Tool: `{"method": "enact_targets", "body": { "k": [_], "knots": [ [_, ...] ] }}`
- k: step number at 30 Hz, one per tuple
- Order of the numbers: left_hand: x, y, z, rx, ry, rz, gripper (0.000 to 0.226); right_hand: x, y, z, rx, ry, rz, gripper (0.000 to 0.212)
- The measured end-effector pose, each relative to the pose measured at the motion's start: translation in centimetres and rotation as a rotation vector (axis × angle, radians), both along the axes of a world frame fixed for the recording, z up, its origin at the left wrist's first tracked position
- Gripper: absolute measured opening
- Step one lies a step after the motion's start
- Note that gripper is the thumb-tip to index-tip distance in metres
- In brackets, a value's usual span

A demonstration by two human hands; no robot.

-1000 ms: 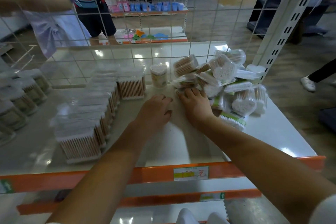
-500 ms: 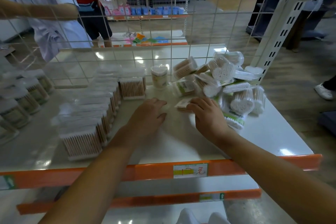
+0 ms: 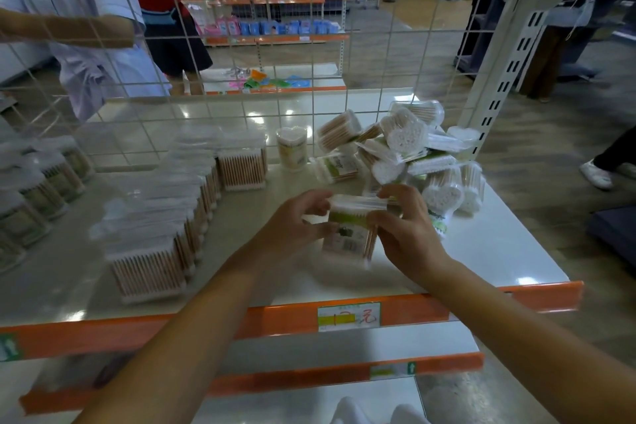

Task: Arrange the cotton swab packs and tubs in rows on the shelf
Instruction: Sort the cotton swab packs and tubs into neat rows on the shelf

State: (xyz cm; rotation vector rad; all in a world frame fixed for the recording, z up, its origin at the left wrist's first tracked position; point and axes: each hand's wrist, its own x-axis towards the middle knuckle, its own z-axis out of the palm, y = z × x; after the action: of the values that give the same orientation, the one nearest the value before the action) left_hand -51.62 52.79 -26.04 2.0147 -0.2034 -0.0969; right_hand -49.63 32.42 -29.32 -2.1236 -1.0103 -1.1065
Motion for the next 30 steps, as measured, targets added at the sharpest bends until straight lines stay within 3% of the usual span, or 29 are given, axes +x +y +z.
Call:
{"method": "enact_targets", "body": {
  "k": [4,9,12,17,24,30],
  "knots": [
    [-0.6,-0.5,-0.1,-0.240,0.147,-0.010,0.060,-0.4,-0.1,0.1,0.011,-0.026,-0.006,0.024],
    [-1.1,-0.8,0.0,-0.333,0.155,0.015,0.061,-0.6,-0.1,0.0,0.013,-0.019,-0.016,0.011],
    [-1.4,-0.7,0.3,-0.357,0.121,0.031,0.060,-0.5,0.1,-0.2,0.020,-0.004,-0.074,0.025],
    [-1.6,-0.6,0.5,-0.358,0.032,0.093,0.060,-0.9,0.9,0.0,-0.043,0.061,-0.042,0.043],
    [-1.9,-1.6,0.6,-0.304,-0.122,0.320,0.041,-2.3,3.0,1.5,-0.104,0.283,-0.080,0.032],
    [-2.7,-2.7,0.6,-0.193,-0.311,0.366,0.035,-2.4,4.0,2.3,-0.085,0.516,-0.104,0.045]
  ]
}}
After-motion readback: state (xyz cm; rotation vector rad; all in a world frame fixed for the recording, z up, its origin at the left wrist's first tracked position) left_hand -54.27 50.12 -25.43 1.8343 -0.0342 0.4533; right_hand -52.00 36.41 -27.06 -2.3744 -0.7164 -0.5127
